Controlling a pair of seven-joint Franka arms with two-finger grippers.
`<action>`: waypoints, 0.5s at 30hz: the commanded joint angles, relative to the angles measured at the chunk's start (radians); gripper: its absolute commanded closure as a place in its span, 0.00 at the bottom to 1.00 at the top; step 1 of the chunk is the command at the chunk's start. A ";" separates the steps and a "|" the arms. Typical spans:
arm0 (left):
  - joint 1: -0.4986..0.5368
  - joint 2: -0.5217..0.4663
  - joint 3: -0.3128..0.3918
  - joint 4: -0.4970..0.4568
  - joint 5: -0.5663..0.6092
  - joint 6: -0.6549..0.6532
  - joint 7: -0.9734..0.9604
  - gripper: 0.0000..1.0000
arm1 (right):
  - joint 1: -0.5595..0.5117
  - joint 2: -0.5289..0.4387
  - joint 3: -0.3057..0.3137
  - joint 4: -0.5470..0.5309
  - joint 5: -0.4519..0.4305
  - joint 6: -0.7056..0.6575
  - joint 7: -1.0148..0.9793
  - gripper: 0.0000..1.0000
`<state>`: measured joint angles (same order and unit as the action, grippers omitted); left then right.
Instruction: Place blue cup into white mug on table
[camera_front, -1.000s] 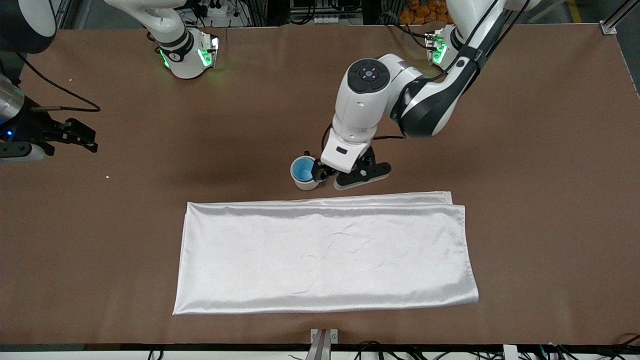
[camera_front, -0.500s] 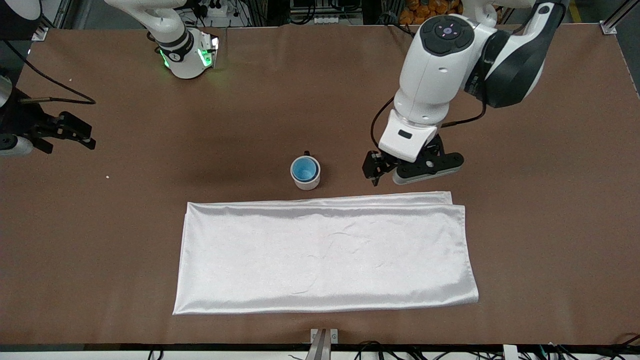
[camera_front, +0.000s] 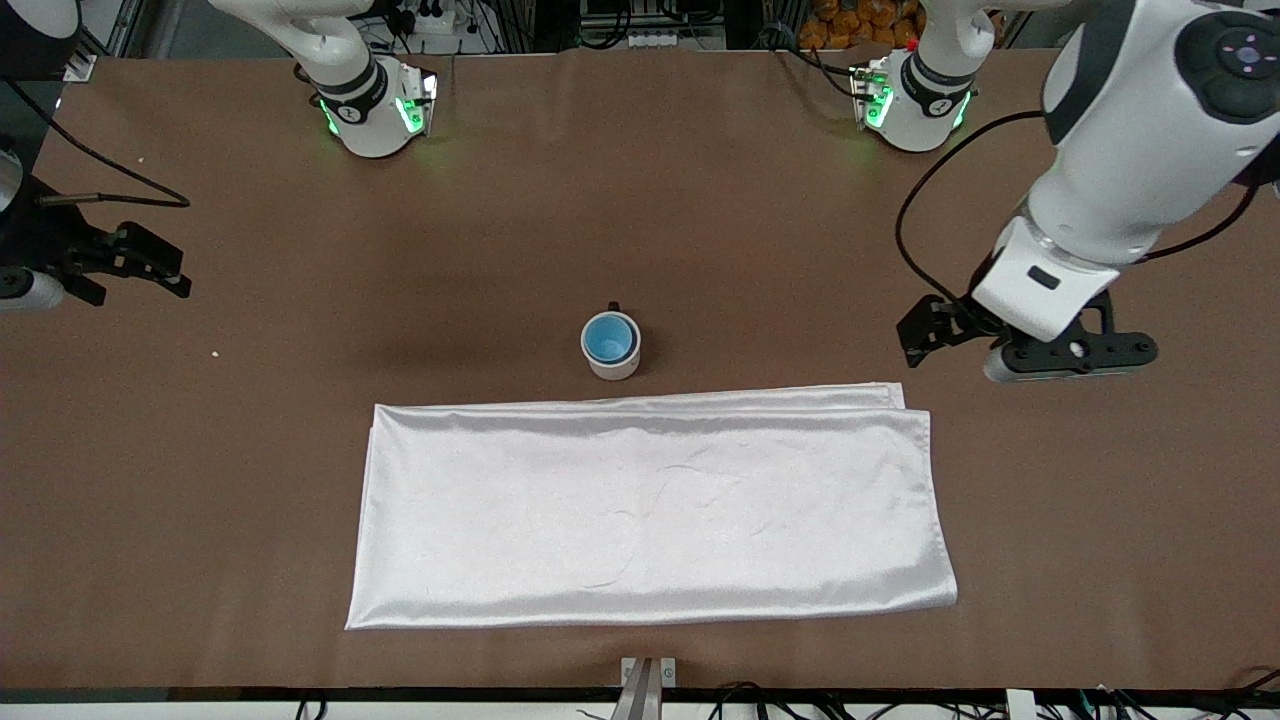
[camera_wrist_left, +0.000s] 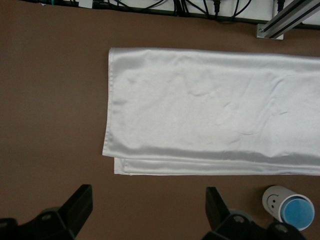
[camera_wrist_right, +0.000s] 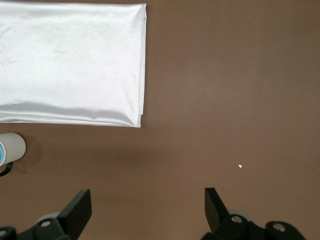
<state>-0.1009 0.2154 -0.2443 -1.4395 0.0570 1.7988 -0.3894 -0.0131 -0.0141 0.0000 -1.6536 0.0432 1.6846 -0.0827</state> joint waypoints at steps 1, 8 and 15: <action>0.001 -0.053 0.055 -0.025 -0.029 -0.055 0.153 0.00 | -0.019 0.011 0.008 0.029 0.014 -0.022 -0.005 0.00; 0.049 -0.068 0.063 -0.029 -0.028 -0.122 0.225 0.00 | -0.019 0.011 0.008 0.029 0.006 -0.023 -0.003 0.00; 0.082 -0.080 0.059 -0.044 -0.025 -0.137 0.248 0.00 | -0.019 0.011 0.008 0.029 0.006 -0.023 -0.002 0.00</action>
<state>-0.0404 0.1722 -0.1805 -1.4445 0.0517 1.6764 -0.1772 -0.0160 -0.0141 -0.0006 -1.6532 0.0429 1.6823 -0.0827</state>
